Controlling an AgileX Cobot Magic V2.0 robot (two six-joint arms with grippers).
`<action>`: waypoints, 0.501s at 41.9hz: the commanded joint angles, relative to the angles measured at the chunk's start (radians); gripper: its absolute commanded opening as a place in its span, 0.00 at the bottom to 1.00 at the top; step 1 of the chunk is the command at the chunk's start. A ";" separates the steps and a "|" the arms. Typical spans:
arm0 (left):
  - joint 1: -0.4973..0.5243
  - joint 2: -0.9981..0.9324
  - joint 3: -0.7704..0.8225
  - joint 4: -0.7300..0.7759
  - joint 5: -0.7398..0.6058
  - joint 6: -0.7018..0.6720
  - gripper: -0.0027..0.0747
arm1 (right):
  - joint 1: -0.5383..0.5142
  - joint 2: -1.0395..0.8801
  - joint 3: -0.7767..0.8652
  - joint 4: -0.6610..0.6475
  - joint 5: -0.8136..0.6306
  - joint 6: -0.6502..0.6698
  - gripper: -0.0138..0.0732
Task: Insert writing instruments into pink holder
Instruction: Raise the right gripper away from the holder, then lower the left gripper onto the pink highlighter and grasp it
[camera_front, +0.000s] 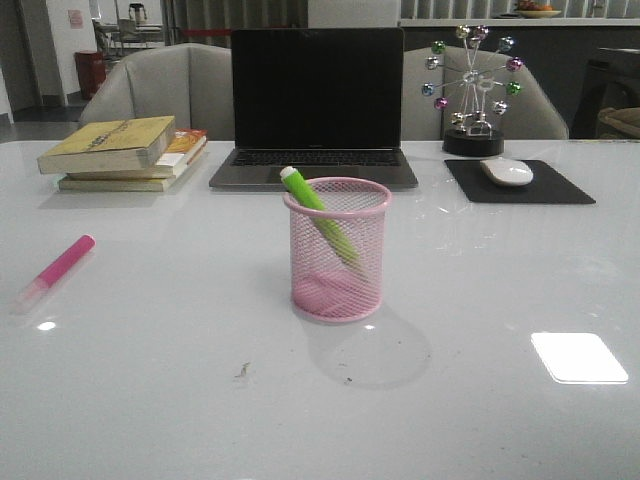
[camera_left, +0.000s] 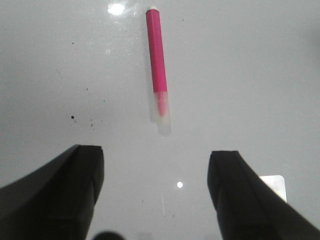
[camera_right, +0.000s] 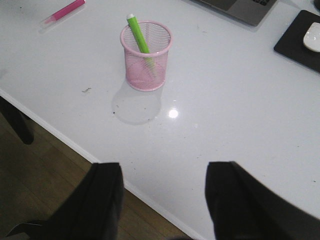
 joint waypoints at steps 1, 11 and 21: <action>0.004 0.081 -0.101 -0.027 -0.046 -0.012 0.69 | -0.003 0.008 -0.024 -0.003 -0.070 -0.011 0.71; 0.004 0.328 -0.286 -0.039 -0.052 -0.012 0.69 | -0.003 0.008 -0.024 -0.003 -0.070 -0.011 0.71; -0.005 0.501 -0.433 -0.035 -0.042 -0.012 0.69 | -0.003 0.008 -0.024 -0.003 -0.070 -0.011 0.71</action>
